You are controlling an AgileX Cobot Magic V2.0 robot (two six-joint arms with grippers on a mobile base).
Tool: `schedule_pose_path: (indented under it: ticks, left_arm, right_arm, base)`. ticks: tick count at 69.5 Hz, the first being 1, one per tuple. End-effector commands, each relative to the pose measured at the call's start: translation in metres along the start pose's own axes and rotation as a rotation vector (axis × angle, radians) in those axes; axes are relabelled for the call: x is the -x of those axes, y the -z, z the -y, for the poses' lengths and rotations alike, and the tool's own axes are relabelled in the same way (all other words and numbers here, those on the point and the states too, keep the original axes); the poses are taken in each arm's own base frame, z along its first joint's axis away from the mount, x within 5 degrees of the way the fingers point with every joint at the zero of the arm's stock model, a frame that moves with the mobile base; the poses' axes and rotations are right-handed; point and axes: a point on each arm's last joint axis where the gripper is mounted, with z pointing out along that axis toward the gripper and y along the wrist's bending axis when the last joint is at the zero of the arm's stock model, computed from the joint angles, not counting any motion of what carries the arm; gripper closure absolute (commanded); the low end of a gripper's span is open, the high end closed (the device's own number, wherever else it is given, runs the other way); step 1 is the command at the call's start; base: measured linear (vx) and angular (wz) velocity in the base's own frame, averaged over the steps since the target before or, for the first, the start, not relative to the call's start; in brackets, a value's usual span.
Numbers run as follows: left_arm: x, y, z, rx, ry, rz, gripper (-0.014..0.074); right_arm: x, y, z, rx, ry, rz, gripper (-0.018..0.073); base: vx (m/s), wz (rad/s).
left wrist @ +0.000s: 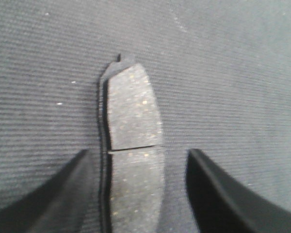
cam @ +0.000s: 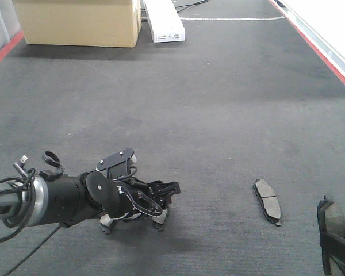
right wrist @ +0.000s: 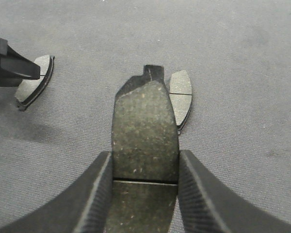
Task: Move and align brake pads A on conveyor
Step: 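Lower the left gripper's pad onto the belt beside the nearer pad, then open the left gripper and lift it away from the placed pad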
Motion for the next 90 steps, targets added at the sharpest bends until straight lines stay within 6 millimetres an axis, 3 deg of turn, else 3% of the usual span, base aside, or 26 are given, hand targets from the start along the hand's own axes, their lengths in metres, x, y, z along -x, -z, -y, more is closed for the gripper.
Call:
schedule_pose_path:
  ticks: [1, 13, 22, 42, 66, 79, 90]
  left_arm:
    - [0.016, 0.024, 0.019, -0.069, 0.002, 0.098, 0.0092]
    - [0.027, 0.063, 0.033, -0.137, -0.208, 0.152, 0.0085]
    - [0.026, 0.100, 0.038, -0.183, -0.308, 0.191, 0.0134]
    - [-0.011, 0.177, 0.009, -0.176, -0.644, 0.215, 0.0297]
    - [-0.028, 0.259, -0.020, -0.030, -0.756, 0.265, 0.0602]
    - [-0.036, 0.299, -0.026, -0.080, -0.781, 0.407, 0.0603]
    - [-0.045, 0.319, -0.034, -0.114, -0.831, 0.512, 0.0603]
  right_arm:
    - [0.016, 0.005, -0.001, 0.009, 0.011, 0.113, 0.0459]
    - [0.016, 0.005, -0.001, 0.009, 0.011, 0.113, 0.0459]
    - [0.016, 0.005, -0.001, 0.009, 0.011, 0.113, 0.0459]
    - [0.016, 0.005, -0.001, 0.009, 0.011, 0.113, 0.0459]
    - [0.016, 0.005, -0.001, 0.009, 0.011, 0.113, 0.0459]
    - [0.016, 0.005, -0.001, 0.009, 0.011, 0.113, 0.0459]
    - [0.016, 0.005, -0.001, 0.009, 0.011, 0.113, 0.0459]
  base:
    - [0.00, 0.00]
    - [0.00, 0.00]
    - [0.00, 0.00]
    - [0.00, 0.00]
    - [0.00, 0.00]
    - [0.00, 0.00]
    - [0.00, 0.00]
